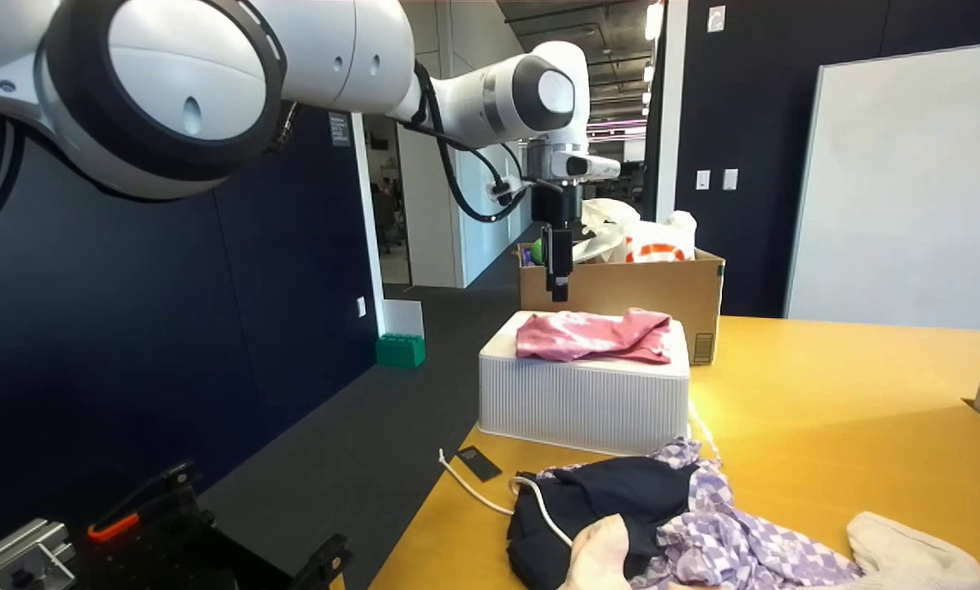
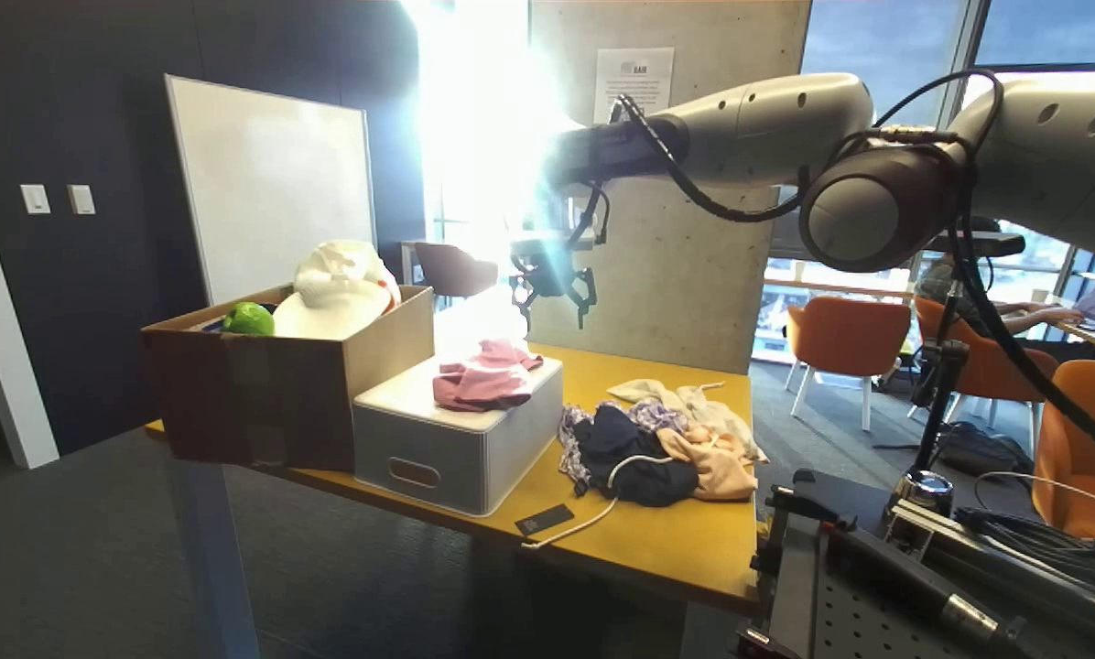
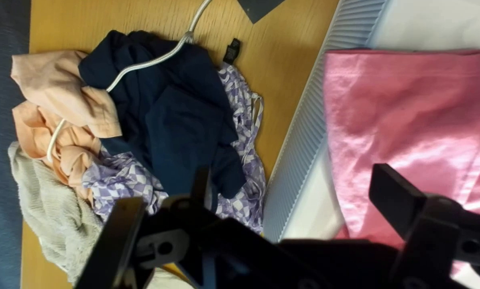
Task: Put the pink shirt on the white basket
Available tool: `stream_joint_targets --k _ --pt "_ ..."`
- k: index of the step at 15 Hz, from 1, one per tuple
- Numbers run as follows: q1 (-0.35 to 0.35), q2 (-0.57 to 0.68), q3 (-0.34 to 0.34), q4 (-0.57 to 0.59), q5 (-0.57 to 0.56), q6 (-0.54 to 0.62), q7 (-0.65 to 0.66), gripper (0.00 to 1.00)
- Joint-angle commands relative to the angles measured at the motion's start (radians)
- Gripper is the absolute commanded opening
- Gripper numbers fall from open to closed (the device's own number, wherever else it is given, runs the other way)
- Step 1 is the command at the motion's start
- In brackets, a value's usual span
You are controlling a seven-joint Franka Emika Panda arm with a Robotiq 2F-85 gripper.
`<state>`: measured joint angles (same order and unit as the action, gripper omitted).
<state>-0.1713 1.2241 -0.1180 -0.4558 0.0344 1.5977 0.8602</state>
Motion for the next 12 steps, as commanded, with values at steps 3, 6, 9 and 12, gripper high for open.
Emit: stream_joint_targets --k 3,6,9,12 --pt "0.029 0.085 -0.063 0.033 -0.085 0.113 0.093 1.0" --pt "0.05 0.133 -0.091 0.031 -0.124 0.19 0.151 1.0" --pt "0.075 0.184 -0.118 0.031 -0.156 0.255 0.239 1.0" --pt "0.094 0.232 -0.137 0.031 -0.175 0.294 0.343 1.0"
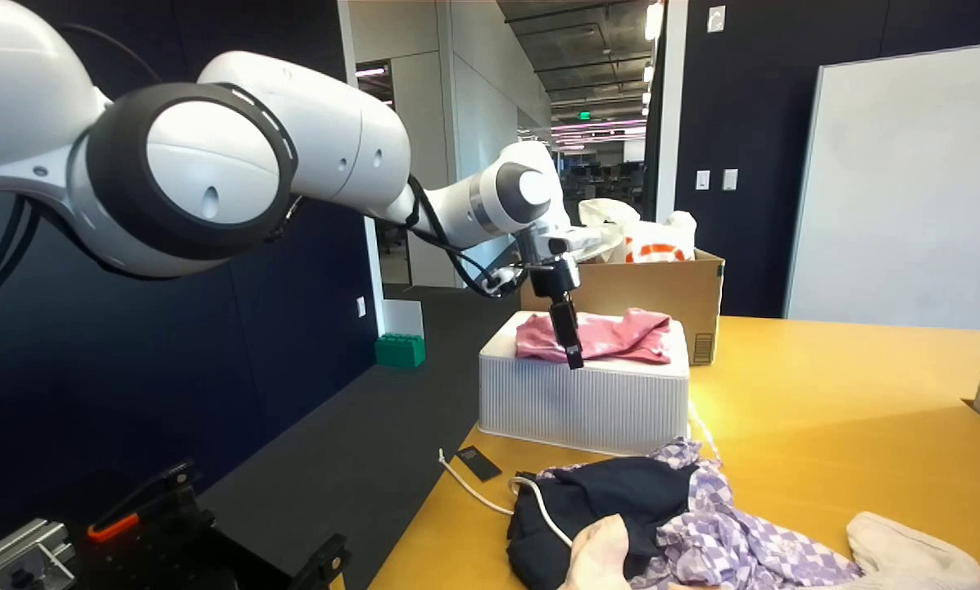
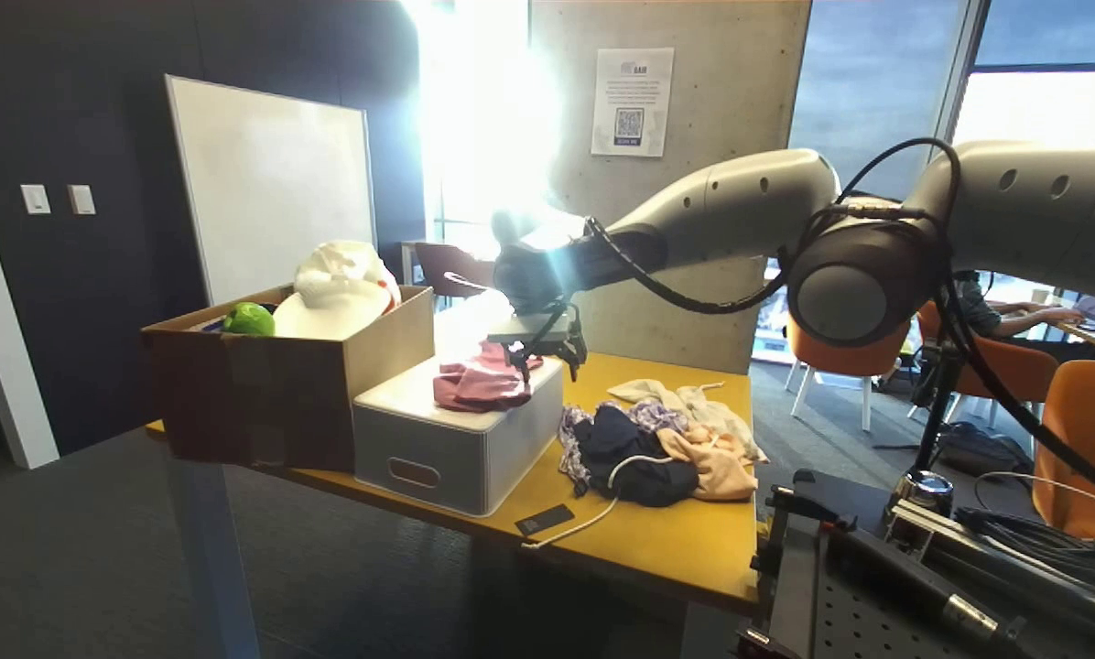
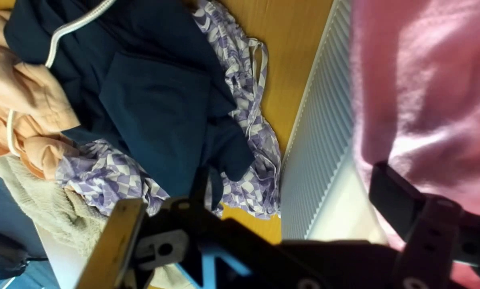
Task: Put the pink shirt on the white basket
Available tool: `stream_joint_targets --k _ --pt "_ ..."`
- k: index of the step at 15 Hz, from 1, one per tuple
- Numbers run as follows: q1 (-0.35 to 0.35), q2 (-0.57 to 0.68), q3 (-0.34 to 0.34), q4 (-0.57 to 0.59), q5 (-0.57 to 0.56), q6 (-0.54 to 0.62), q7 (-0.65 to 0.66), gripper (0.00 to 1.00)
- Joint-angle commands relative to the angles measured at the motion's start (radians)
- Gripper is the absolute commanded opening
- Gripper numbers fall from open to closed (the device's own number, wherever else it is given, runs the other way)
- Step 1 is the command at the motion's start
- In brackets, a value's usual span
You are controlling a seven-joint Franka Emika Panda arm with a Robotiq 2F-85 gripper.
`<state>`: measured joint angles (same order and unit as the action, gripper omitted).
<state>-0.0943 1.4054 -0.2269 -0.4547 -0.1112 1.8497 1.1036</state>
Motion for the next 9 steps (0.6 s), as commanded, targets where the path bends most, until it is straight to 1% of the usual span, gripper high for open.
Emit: stream_joint_targets --k 1,2,9 --pt "0.017 0.068 -0.023 0.033 -0.025 0.072 0.129 1.0" --pt "0.009 0.035 -0.003 0.013 -0.017 0.027 0.065 1.0" --pt "0.012 0.034 -0.004 0.0 -0.019 0.038 0.074 1.0"
